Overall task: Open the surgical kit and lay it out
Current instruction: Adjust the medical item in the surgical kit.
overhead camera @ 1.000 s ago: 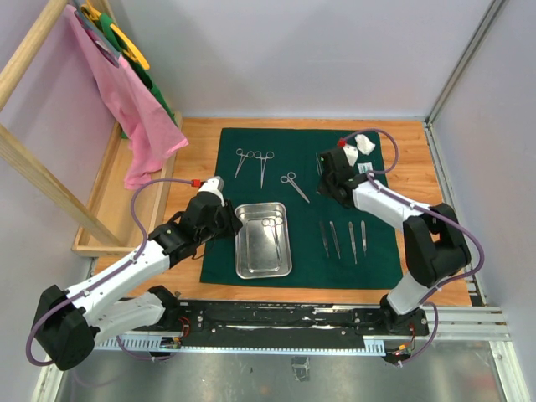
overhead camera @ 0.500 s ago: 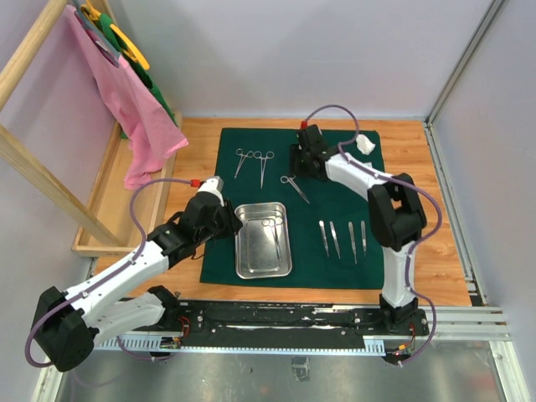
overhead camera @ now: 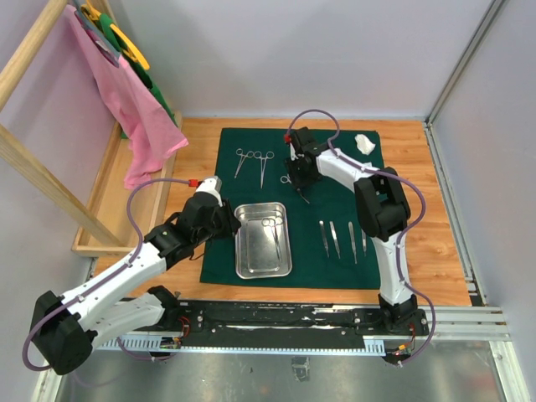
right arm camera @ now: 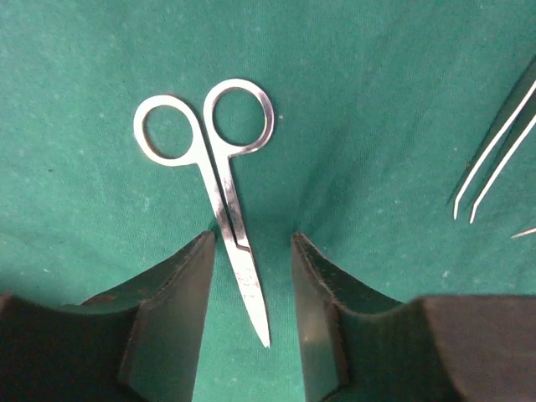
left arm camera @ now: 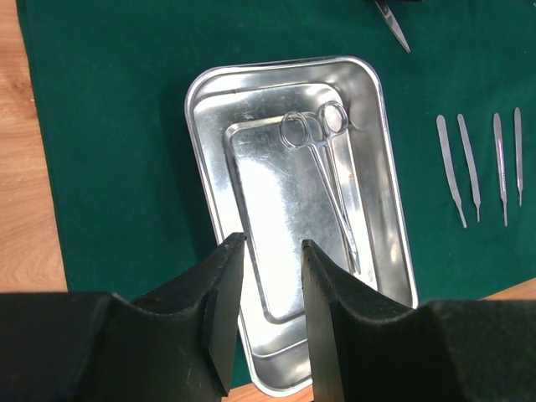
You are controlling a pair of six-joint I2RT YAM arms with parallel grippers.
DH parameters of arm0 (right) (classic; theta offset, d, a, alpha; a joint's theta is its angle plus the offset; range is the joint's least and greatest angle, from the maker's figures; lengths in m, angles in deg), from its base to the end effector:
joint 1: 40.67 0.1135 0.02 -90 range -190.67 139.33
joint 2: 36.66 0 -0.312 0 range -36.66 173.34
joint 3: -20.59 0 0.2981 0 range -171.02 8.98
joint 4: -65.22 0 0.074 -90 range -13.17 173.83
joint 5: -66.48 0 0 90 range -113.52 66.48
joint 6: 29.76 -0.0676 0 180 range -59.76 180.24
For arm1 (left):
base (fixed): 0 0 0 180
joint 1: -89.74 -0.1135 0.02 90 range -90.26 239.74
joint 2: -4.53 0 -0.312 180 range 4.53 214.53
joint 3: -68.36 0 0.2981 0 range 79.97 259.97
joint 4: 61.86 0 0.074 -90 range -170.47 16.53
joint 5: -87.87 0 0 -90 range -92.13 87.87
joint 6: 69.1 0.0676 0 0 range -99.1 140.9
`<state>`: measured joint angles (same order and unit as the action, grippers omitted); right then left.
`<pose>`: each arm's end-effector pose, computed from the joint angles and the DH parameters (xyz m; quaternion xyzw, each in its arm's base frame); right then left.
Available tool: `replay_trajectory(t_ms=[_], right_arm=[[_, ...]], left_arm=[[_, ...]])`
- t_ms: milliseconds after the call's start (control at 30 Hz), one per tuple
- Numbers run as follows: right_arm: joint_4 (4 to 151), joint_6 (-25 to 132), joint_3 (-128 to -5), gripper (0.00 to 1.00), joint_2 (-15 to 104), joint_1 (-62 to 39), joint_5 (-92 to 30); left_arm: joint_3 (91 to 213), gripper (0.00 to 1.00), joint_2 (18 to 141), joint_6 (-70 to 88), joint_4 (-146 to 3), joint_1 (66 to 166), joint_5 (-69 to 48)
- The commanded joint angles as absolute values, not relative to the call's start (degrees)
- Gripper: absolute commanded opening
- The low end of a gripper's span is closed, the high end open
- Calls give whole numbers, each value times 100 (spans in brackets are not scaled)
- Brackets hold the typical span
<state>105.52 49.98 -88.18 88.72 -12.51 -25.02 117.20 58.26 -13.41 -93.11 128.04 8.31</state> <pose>0.4961 0.2675 0.1641 -0.1528 0.9463 0.1055 0.2648 0.2006 -0.1428 0.2568 -0.0103 0.8888 -0.2017 0.4115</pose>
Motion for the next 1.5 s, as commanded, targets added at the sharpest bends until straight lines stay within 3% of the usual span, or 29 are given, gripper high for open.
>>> replay_trajectory(t_ms=[0, 300, 767, 1100, 1467], right_arm=[[11111, 5379, -8974, 39, 9074, -1097, -2159], [11319, 5212, -9198, 9, 9396, -912, -2067], [11804, 3832, -11072, 10, 10469, -1088, -2241], [11307, 2875, -11290, 13, 10655, -1178, -1986], [11163, 2816, -11710, 14, 11016, -1322, -1923]], left_arm=[[11888, 38, 5827, -1250, -9292, 12735, 869], [11915, 38, 5874, -1233, -9258, 12727, 850], [12059, 38, 5850, -1054, -9423, 12615, 886], [12072, 38, 5884, -1015, -9395, 12564, 785], [12066, 39, 5884, -943, -9361, 12464, 691]])
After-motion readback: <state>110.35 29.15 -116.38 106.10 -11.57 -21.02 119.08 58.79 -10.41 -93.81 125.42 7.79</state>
